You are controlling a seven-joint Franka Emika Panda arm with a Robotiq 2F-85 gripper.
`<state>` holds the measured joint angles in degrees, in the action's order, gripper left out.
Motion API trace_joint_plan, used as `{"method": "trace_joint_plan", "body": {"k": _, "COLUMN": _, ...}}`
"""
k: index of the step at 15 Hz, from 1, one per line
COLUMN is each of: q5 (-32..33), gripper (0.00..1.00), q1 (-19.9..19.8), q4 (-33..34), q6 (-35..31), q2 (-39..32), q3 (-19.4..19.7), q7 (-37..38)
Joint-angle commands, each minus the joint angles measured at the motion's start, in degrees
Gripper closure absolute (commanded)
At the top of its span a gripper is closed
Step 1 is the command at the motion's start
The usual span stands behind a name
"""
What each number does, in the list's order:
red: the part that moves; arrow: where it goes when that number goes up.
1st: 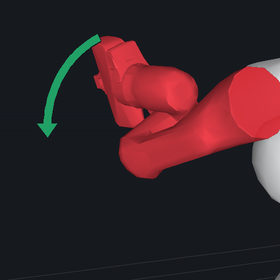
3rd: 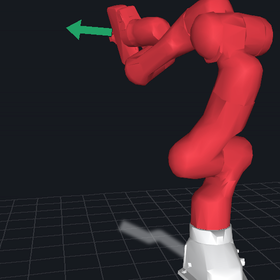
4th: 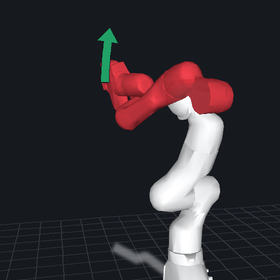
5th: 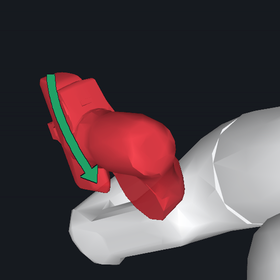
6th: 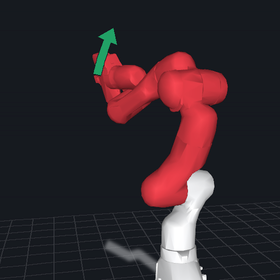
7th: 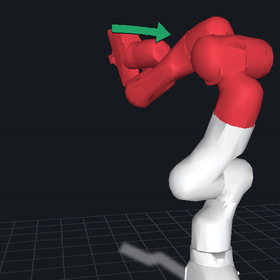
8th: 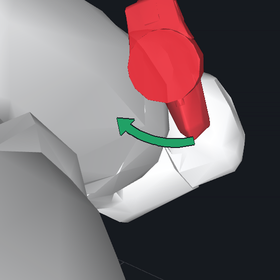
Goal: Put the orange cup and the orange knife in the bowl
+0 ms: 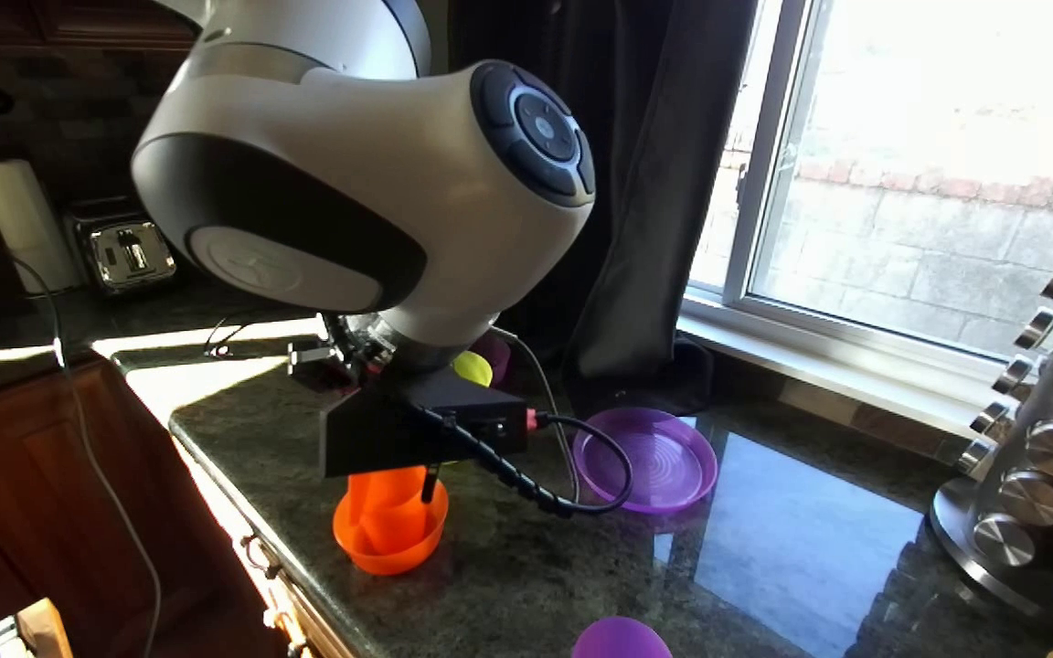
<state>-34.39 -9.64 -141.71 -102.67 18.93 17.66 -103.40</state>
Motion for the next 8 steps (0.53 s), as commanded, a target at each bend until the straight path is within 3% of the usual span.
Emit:
{"method": "trace_joint_plan", "body": {"k": 1, "q5": -4.2, "gripper": 0.95, "q1": 0.5, "q4": -0.6, "q6": 2.8, "q2": 0.4, "q3": 0.9, "q7": -3.7}}
{"method": "trace_joint_plan", "body": {"k": 8, "q5": -9.7, "gripper": 0.95, "q1": 0.3, "q4": 1.2, "q6": 2.7, "q2": -3.6, "q3": 0.3, "q7": -7.9}}
